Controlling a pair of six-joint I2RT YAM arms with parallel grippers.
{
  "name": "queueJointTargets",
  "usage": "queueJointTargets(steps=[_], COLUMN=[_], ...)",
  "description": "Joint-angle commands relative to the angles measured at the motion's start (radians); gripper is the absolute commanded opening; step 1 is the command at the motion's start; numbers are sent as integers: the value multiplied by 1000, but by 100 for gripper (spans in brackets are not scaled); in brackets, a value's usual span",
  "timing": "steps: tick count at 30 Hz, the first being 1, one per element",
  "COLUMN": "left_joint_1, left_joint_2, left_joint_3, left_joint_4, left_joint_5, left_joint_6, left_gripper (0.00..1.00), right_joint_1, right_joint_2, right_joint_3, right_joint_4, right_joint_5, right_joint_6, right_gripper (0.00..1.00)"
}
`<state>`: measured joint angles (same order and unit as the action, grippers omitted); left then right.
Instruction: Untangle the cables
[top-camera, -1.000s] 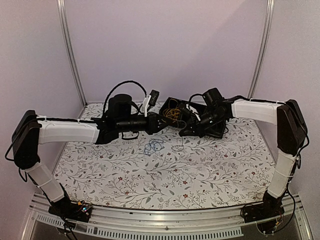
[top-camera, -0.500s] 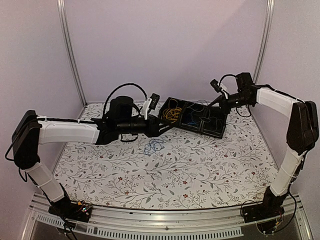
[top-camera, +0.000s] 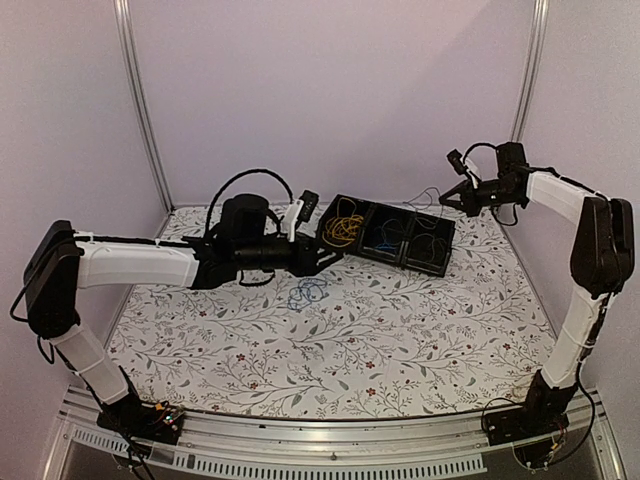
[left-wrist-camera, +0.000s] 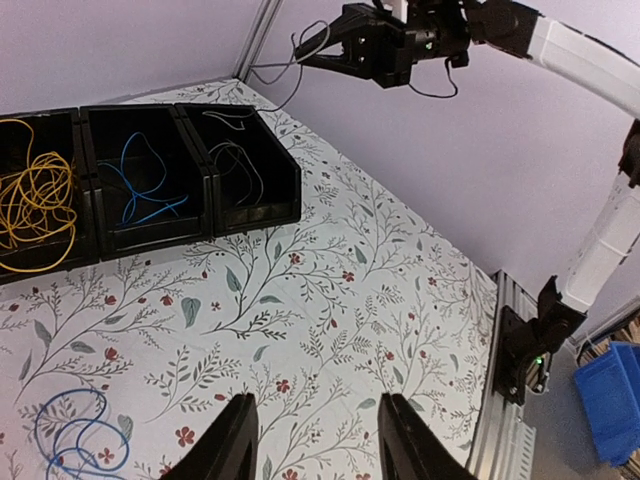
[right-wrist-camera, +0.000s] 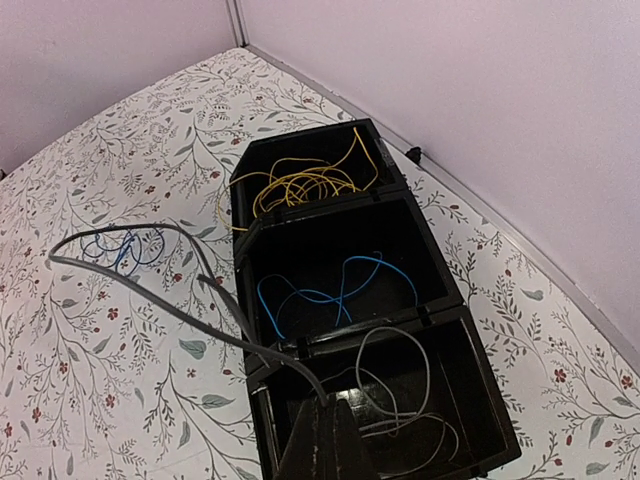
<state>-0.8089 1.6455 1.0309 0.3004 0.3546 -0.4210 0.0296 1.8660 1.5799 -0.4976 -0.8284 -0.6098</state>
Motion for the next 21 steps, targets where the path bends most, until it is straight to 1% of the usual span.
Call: queueJointTargets(steps=[1, 5, 6, 9, 13, 16, 21], left_joint_1=[-9, -9, -9, -8, -3, 9, 39], left_joint_2=[-16, -21, -21, -22, -23, -23, -30], left_joint_3=[-24, -37, -40, -49, -67, -74, -98], left_joint_4=[-30, -34, -34, -39, -56, -86, -93], left_joint_5=[-26, -39, -43, -52, -87, -132, -167], left_joint_6=[13, 16, 17, 16, 15, 4, -15], left_gripper=[44, 44, 44, 44, 44, 44, 44], right_joint_1=[-22, -22, -49, -58, -59, -57, -57], right_joint_2=[74, 131, 149, 188, 216, 228, 222], right_joint_3=[28, 43, 48, 59, 72, 80, 60], right_joint_4=[21, 19, 19, 18, 21, 24, 29], right_joint_5=[-24, 2, 9, 37, 105, 184, 283], right_joint_6=[-5, -25, -29, -38, -47, -56, -125], right_gripper=[0, 0, 0, 0, 0, 0, 0])
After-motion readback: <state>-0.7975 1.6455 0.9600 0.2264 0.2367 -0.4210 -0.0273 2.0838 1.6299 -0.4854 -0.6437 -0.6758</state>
